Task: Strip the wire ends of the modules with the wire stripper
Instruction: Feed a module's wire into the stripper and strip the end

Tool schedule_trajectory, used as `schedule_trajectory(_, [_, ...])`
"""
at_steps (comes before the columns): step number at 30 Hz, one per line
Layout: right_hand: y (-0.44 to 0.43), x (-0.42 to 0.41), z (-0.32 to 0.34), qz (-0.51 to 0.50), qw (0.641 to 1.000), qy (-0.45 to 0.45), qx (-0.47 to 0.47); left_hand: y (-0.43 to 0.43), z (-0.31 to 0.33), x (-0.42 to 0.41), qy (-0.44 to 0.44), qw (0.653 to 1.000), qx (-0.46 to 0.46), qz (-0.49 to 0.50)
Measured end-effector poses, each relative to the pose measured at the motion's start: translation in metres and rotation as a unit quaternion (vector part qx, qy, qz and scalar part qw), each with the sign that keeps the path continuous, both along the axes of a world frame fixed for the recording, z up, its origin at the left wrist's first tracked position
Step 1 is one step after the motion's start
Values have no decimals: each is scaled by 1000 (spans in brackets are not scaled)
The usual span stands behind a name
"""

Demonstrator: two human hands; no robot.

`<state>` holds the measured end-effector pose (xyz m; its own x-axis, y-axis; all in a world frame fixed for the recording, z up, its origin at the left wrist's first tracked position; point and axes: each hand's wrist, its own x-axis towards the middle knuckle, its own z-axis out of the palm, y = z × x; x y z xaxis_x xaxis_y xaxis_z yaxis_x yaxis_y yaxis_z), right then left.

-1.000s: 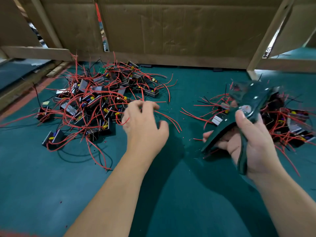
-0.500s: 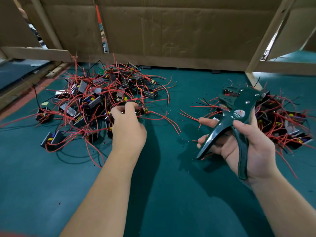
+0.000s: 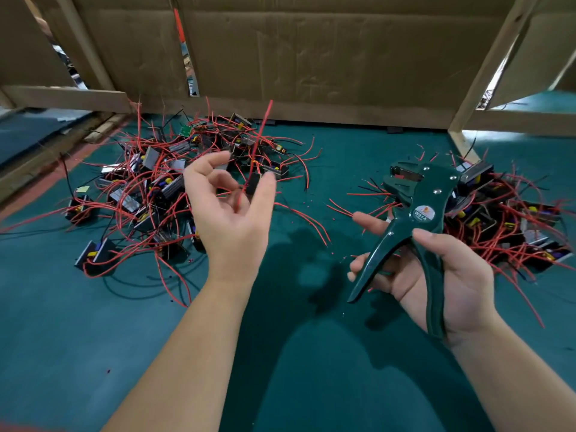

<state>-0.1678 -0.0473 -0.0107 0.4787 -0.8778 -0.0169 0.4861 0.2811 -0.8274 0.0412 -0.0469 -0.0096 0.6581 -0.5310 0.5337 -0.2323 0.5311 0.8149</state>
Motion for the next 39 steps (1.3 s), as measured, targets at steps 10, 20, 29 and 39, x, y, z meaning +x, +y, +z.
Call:
schedule_trajectory(10, [4, 7, 7, 163, 974, -90, 133, 1, 4, -19, 330, 860, 85, -380])
schedule_trajectory(20, [4, 4, 5, 147, 982, -74, 95, 7, -16, -38, -116, 879, 305, -348])
schedule_trajectory(29, [5, 8, 7, 121, 984, -90, 92, 8, -13, -36, -122, 905, 242, -329])
schedule_trajectory(39, [5, 11, 8, 107, 988, -79, 77, 8, -16, -34, -66, 843, 286, -451])
